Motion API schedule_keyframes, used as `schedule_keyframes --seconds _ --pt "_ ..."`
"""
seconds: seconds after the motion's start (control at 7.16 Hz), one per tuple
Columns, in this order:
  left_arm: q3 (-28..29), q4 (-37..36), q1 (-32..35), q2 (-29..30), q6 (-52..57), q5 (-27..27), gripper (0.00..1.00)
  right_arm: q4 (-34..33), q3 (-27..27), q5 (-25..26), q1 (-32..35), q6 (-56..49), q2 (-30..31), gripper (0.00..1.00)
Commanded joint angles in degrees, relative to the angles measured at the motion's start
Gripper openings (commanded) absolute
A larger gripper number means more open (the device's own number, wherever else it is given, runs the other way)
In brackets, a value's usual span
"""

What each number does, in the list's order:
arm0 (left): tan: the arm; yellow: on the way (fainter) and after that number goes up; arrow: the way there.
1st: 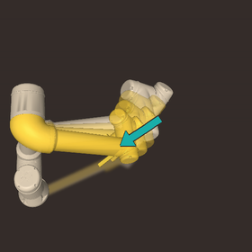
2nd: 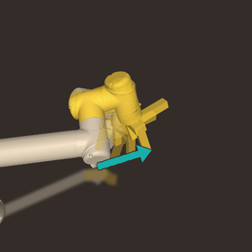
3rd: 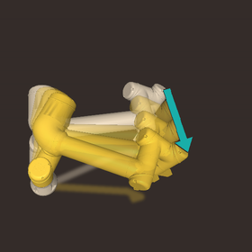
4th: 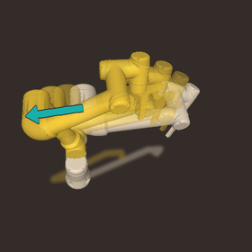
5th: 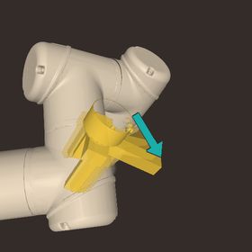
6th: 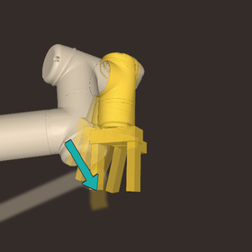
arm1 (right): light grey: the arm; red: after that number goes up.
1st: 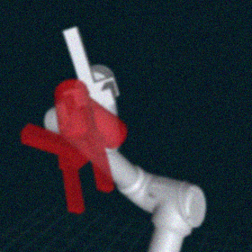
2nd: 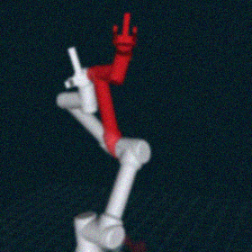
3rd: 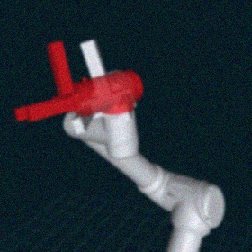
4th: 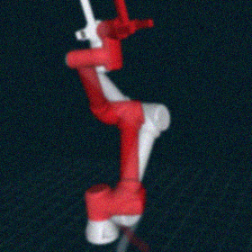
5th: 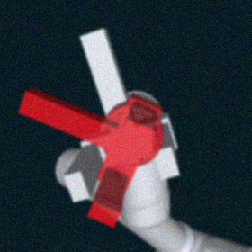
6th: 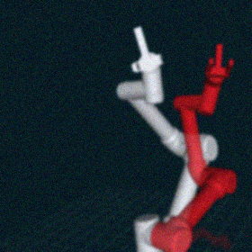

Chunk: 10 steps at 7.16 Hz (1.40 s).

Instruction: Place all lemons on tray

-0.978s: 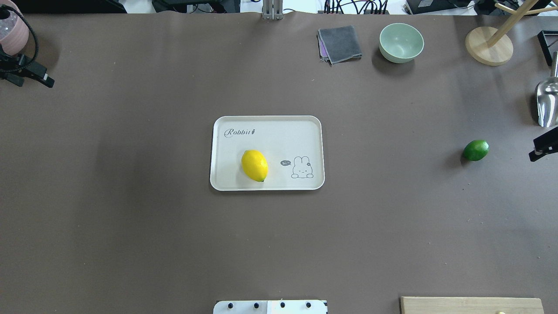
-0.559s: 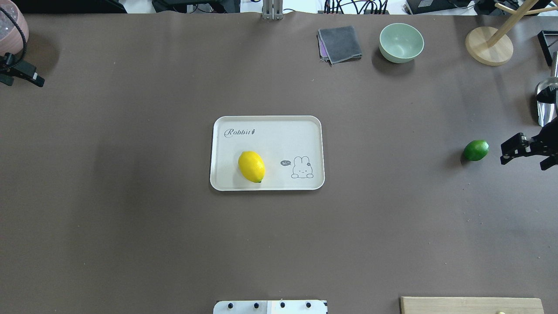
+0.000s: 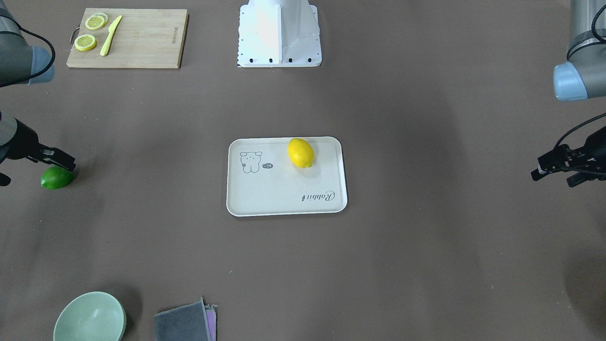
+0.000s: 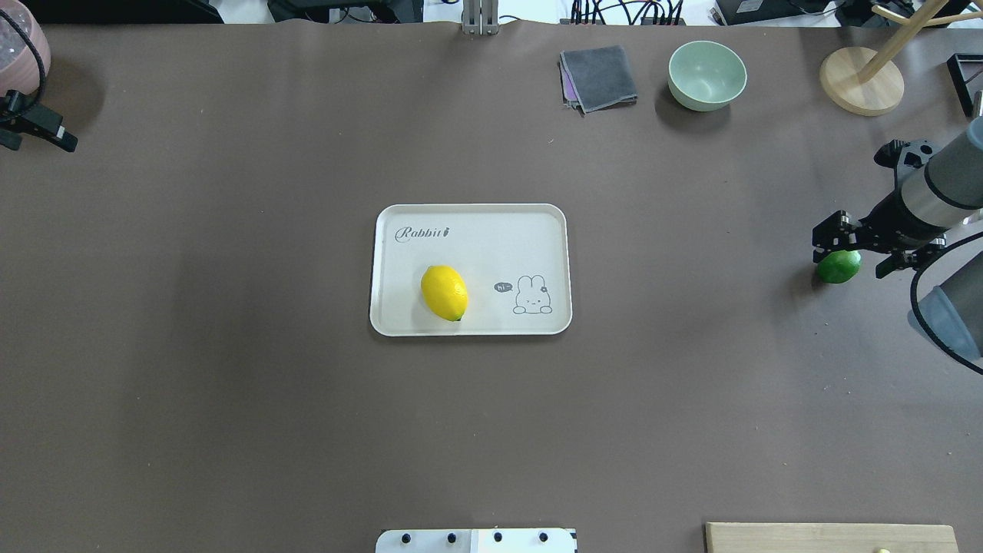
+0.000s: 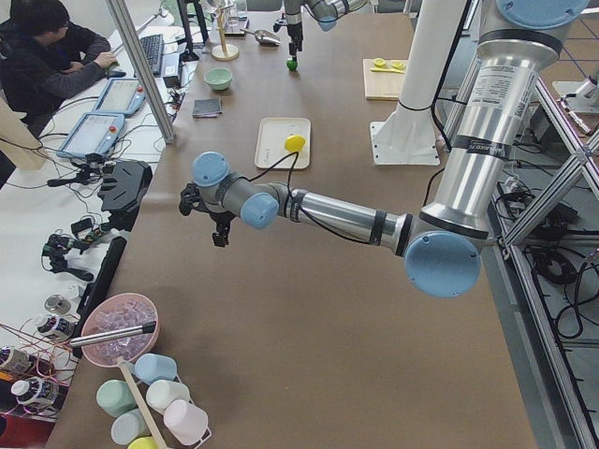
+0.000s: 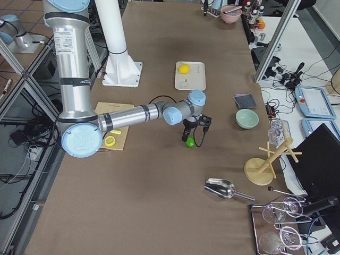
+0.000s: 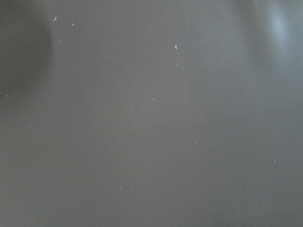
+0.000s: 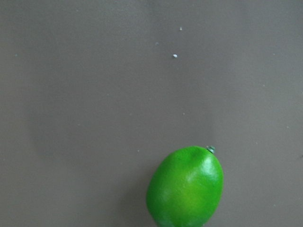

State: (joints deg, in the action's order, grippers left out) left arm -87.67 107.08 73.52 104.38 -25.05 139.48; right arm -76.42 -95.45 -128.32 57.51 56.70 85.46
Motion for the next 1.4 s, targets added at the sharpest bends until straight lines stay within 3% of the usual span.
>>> schedule_keyframes --seconds 0.0,0.56,0.7,0.84,0.98,1.26 --pt "-0.04 -0.12 -0.13 -0.06 0.00 0.00 0.97 0.14 1.50 1.05 -0.03 0.87 -0.91 0.99" --pt "0.13 -0.12 -0.30 0.03 0.00 0.00 0.97 0.49 3.95 3.59 -0.72 2.37 -0.91 0.96" --pt "0.13 -0.12 -0.30 0.03 0.00 0.00 0.97 0.49 4.04 3.95 -1.34 2.45 -0.91 0.81" --pt "0.13 -0.12 -0.48 0.03 0.00 0.00 0.97 0.49 3.96 3.96 -1.96 2.54 -0.91 0.51" --pt "0.13 -0.29 -0.48 0.03 0.00 0.00 0.97 0.49 3.61 3.87 -2.14 2.63 -1.08 0.01" --pt "0.04 -1.25 -0.30 0.03 0.00 0.00 0.97 -0.91 1.33 2.30 -2.22 2.89 -2.48 0.00"
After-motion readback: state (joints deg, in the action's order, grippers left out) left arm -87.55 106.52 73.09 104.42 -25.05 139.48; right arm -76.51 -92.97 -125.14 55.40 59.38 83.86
